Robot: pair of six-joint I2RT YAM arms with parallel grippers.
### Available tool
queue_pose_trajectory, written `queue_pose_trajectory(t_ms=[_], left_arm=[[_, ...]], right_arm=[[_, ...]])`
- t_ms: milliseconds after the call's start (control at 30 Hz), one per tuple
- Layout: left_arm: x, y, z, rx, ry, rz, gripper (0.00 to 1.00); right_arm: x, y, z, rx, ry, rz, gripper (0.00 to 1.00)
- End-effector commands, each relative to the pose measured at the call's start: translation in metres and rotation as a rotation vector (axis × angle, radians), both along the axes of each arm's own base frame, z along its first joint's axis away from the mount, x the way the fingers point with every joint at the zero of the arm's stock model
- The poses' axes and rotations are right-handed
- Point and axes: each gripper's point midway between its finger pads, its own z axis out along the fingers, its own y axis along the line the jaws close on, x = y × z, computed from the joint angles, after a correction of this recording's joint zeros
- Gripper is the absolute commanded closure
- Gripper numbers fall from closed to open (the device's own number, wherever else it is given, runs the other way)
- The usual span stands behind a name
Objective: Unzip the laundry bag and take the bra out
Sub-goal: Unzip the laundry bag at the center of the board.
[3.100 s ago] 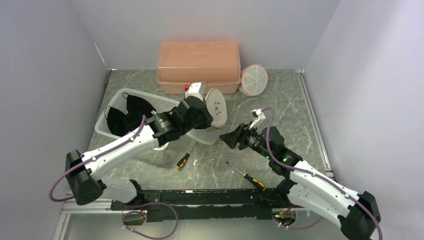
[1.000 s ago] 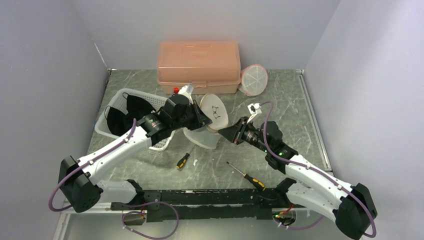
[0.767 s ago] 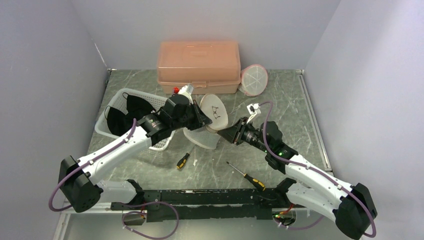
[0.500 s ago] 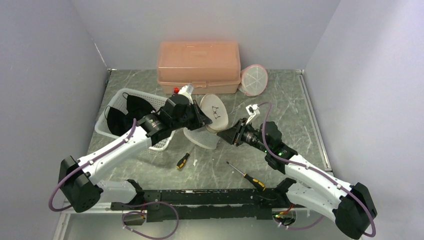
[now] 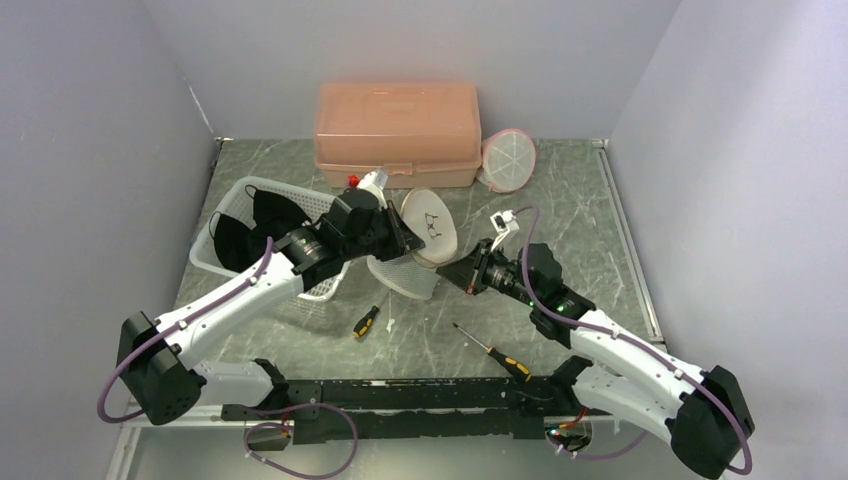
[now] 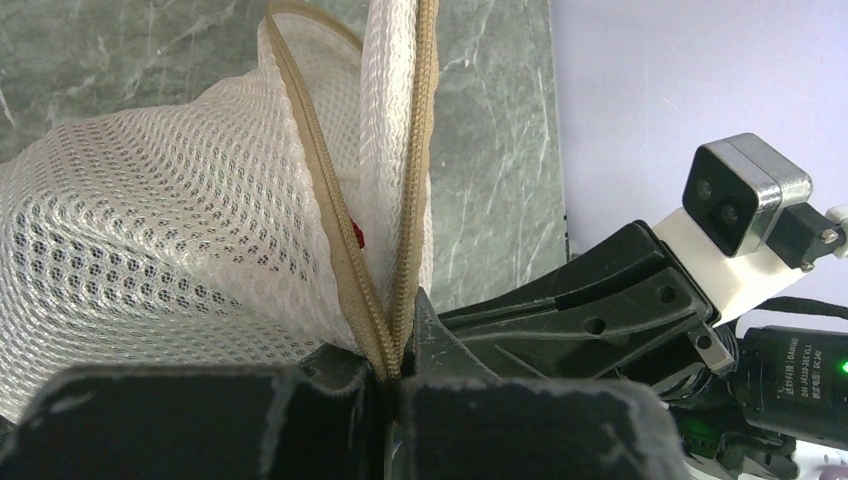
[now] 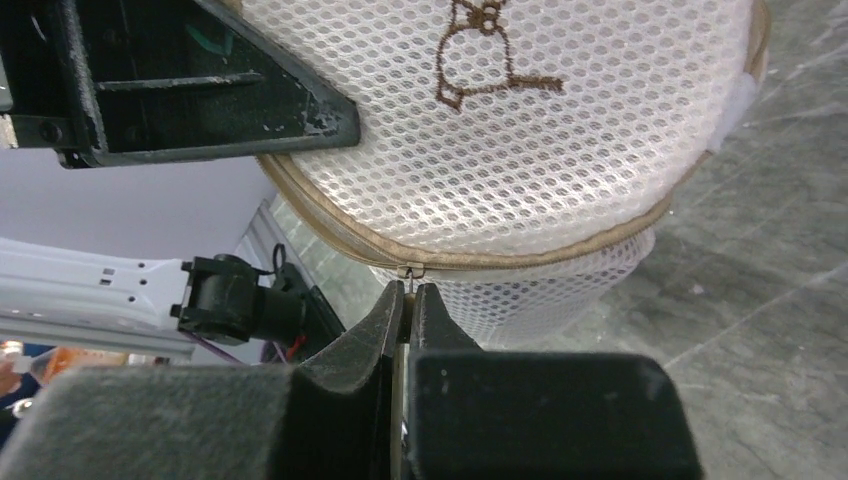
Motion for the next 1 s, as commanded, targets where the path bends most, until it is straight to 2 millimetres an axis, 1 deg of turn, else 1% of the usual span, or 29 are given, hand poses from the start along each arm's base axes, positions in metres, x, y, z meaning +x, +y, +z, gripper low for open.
queue_pose_trajectory(t_ms=[0,167,233,300,367,433,533,600,633,700,800,867,900,967], left_arm=[[0.001,-0.006,0.027,-0.075,-0.056,-0.018,0.97],[-0.002,-0.014,0.029,-0.096,-0.056,-0.07,0.97],[-0.004,-0.019,0.029,-0.105,-0.054,-0.099,0.97],[-0.006,-0.025,0.028,-0.11,-0.049,-0.136,0.97],[-0.009,-0.031,0.027,-0.113,-0.044,-0.183,0.97],[-0.014,-0.038,0.024,-0.11,-0.039,-0.242,0.97],[-0.016,-0.042,0.02,-0.097,-0.062,-0.324,0.97],[-0.01,-0.041,0.013,-0.079,-0.09,-0.369,0.96],[-0.005,-0.04,0.01,-0.074,-0.109,-0.392,0.93],[0.012,-0.037,0.001,-0.063,-0.154,-0.409,0.88],[0.043,-0.034,-0.011,-0.074,-0.188,-0.393,0.81],[0.059,-0.033,-0.016,-0.096,-0.202,-0.392,0.72],[0.066,-0.032,-0.02,-0.099,-0.193,-0.385,0.61],[0.072,-0.03,-0.033,-0.097,-0.157,-0.364,0.37]], right_arm=[[0.008,-0.016,-0.003,-0.089,-0.058,-0.069,1.0],[0.026,-0.041,-0.038,-0.247,-0.002,-0.207,1.0],[0.03,-0.047,-0.048,-0.266,0.03,-0.254,1.0],[0.037,-0.058,-0.053,-0.283,0.048,-0.333,1.0],[0.041,-0.07,-0.055,-0.304,0.051,-0.4,1.0],[0.043,-0.08,-0.051,-0.317,0.035,-0.446,1.0],[0.042,-0.095,-0.038,-0.317,-0.023,-0.5,1.0],[0.038,-0.1,-0.025,-0.294,-0.072,-0.503,1.0],[0.036,-0.099,-0.024,-0.294,-0.089,-0.492,1.0],[0.033,-0.099,-0.026,-0.302,-0.099,-0.481,1.0],[0.027,-0.088,-0.036,-0.31,-0.105,-0.453,1.0],[0.023,-0.079,-0.044,-0.328,-0.109,-0.442,1.0],[0.022,-0.073,-0.043,-0.323,-0.121,-0.442,1.0],[0.018,-0.064,-0.05,-0.34,-0.127,-0.432,1.0]])
